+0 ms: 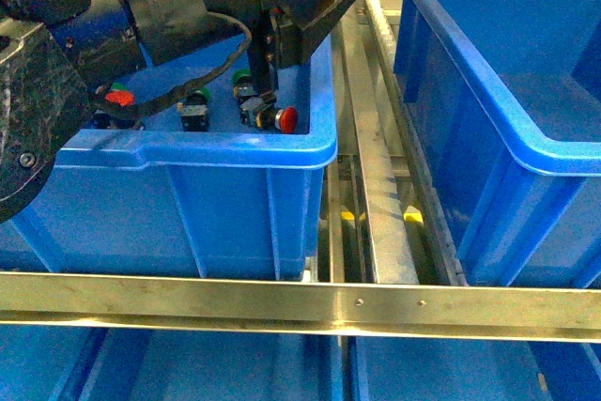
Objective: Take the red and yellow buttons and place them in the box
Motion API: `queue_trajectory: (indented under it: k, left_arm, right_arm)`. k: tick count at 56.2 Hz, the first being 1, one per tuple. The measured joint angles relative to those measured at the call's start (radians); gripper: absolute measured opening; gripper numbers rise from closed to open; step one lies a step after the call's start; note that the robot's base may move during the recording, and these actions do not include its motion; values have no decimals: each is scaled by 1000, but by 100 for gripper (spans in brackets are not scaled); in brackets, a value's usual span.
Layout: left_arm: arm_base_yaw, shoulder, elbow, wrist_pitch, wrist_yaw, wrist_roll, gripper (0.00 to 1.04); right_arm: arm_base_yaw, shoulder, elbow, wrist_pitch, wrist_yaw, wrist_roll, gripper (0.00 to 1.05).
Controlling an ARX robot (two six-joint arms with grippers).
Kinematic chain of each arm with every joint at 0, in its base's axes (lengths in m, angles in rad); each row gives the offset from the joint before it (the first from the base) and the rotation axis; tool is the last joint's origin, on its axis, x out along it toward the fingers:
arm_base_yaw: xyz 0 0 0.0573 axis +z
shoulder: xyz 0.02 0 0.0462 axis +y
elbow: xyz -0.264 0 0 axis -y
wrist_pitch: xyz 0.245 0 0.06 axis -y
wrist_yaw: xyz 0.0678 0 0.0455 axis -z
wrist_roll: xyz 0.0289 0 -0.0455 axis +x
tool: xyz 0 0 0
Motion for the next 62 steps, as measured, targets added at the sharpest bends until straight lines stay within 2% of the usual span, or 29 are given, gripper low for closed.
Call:
queue_trajectory:
  k: [8, 11, 12, 14, 15, 16, 20, 21, 24, 26, 29, 30, 32, 35, 42, 44, 47, 54, 62]
  left_arm:
    - [-25, -8, 28, -14, 8, 4, 32]
    - [-34, -14, 34, -28, 9, 8, 32]
    - [-35, -18, 34, -33, 8, 9, 32]
    - [-38, -21, 35, -40, 6, 13, 32]
    - [-40, -26, 36, -43, 7, 15, 32]
    - [-41, -32, 36, -53, 7, 20, 32]
    - [-45, -50, 36, -79, 4, 35, 32]
    - [-46, -54, 36, -84, 5, 39, 32]
    - [-49, -65, 36, -93, 5, 48, 32]
    - [-50, -74, 36, -100, 9, 57, 32]
    - [-50, -85, 36, -106, 11, 65, 32]
    - [-50, -89, 36, -109, 11, 69, 32]
    - [-50, -95, 36, -113, 11, 76, 32]
    - [-51, -99, 36, -125, 12, 87, 32]
    - [-54, -99, 29, -139, 10, 106, 32]
    - [-57, -100, 26, -139, 7, 108, 32]
    - [-60, -101, 24, -139, 4, 109, 32]
    - [-64, -102, 13, -130, -3, 109, 32]
    - [-74, -102, -2, -117, -8, 109, 32]
  right_arm:
    - [3, 4, -2, 8, 16, -6, 99]
    - [-40, 117, 13, 203, 243, 77, 99]
    - [-63, 141, 21, 225, 273, 117, 99]
    - [-164, 239, 68, 293, 347, 221, 99]
    - [-217, 286, 97, 317, 349, 304, 99]
    - [-301, 351, 143, 344, 322, 417, 99]
    - [-479, 460, 257, 386, 169, 699, 99]
    - [-499, 471, 270, 391, 136, 736, 99]
    - [-575, 520, 309, 434, 31, 989, 99]
    - [-576, 542, 311, 468, 28, 1093, 99]
    - [-534, 596, 294, 553, 29, 1268, 99]
    - [-523, 606, 290, 568, 31, 1281, 99]
    - [-433, 671, 262, 650, 71, 1417, 99]
    - [-341, 736, 238, 714, 121, 1492, 99]
    - [-37, 969, 199, 972, 249, 1586, 99]
    - [65, 1058, 209, 1057, 262, 1591, 99]
    - [146, 1131, 233, 1106, 261, 1587, 99]
    - [227, 1213, 294, 1145, 242, 1552, 99]
    - [241, 1255, 361, 1157, 224, 1520, 99]
